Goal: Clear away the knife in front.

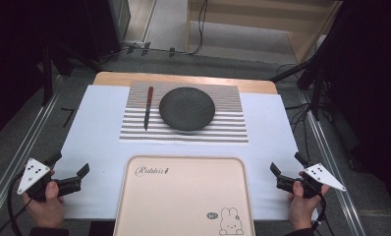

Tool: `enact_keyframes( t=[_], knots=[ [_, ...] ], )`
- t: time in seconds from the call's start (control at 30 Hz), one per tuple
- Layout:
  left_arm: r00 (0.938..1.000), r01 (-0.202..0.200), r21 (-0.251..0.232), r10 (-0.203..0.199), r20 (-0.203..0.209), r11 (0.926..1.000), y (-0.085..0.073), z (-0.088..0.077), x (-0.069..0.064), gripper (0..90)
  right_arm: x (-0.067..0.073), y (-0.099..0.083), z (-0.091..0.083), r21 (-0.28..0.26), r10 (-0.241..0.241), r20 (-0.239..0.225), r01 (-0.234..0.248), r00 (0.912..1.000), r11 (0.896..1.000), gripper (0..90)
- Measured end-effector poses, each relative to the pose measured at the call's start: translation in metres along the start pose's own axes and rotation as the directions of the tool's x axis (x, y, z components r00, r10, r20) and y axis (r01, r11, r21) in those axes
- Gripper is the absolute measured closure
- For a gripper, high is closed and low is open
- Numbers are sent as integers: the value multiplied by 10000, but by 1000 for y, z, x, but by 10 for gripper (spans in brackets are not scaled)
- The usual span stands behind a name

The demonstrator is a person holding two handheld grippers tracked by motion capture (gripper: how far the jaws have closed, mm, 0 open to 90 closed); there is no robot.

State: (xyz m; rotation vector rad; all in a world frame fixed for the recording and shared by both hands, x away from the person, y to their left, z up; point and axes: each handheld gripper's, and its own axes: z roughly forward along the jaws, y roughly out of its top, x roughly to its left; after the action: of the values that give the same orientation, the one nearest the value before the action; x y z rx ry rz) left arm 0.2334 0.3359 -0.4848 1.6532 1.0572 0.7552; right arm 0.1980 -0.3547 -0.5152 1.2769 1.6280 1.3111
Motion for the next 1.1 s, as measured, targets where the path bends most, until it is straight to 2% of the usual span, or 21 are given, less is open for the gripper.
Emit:
enact_keyframes(
  t=[0.1,0.13,0.23,0.4,0.5,0.57,0.63,0.73,0.8,0.87,0.93,1.1],
  knots=[
    [10000,77,53,-77,-7,10000,0,0,0,0,1,0,1,47,-115,-18,116,9999,9999,0],
    [9997,-63,202,68,-225,9998,1,1,-4,0,2,0,2,51,-126,-29,126,9999,9999,0],
    [9997,-56,321,64,-242,9995,4,3,-9,0,1,0,2,27,-138,-41,138,9999,9999,0],
    [9989,-460,301,460,6,9985,16,5,-24,0,1,-1,2,11,-166,-41,166,9999,9999,0],
    [9982,-569,284,574,-171,9980,21,7,-29,0,2,-1,2,-3,-177,-15,177,9998,9998,0],
    [9981,-600,444,606,-114,9972,26,10,-31,0,1,-1,2,-8,-144,4,144,9999,9999,0],
    [9992,-400,425,399,32,9983,32,12,-32,0,1,-1,2,-20,-146,-23,146,9999,9999,0],
    [9993,-347,440,340,162,9984,36,14,-32,0,1,-1,2,-19,-178,-16,178,9998,9998,0],
    [9989,-465,552,460,116,9974,40,16,-33,0,1,-1,2,-6,-174,5,174,9998,9998,0],
    [9990,-424,572,418,130,9975,45,20,-34,0,1,-1,2,11,-182,31,182,9998,9998,0],
    [9991,-350,518,337,261,9980,49,25,-35,0,2,-1,2,24,-236,-6,236,9997,9997,0],
    [9977,-505,474,482,486,9976,61,36,-41,0,2,-1,2,24,-240,11,240,9997,9997,0]
  ],
)
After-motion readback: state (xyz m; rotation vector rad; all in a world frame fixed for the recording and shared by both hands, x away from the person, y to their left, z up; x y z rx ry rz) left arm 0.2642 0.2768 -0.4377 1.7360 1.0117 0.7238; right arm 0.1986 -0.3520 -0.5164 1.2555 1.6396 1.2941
